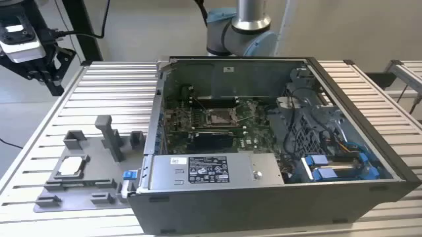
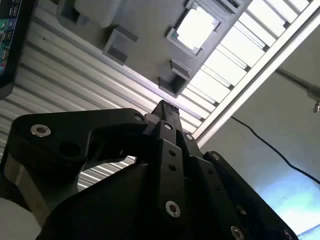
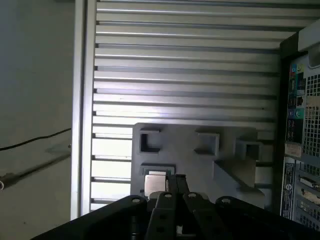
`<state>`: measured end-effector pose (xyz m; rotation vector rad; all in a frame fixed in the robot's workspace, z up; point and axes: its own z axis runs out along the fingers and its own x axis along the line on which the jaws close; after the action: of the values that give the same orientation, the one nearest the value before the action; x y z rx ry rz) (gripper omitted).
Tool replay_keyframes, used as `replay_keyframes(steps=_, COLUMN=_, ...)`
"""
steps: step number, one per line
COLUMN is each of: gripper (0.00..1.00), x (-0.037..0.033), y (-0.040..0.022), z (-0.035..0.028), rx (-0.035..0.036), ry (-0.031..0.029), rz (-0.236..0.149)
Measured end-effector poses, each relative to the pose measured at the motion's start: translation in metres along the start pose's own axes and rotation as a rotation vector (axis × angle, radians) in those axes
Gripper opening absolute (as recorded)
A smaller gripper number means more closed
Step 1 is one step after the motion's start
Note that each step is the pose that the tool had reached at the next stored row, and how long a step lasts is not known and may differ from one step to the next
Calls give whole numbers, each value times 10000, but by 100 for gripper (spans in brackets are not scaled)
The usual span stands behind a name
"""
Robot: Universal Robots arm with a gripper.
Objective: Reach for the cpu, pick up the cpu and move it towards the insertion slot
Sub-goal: 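Reach for the cpu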
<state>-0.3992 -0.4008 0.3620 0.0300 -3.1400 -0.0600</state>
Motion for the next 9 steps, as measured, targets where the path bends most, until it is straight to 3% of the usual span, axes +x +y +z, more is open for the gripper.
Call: replay_keyframes(steps=9, gripper=0, x=0, y=0, z=0, rx=0, ry=0, rz=0)
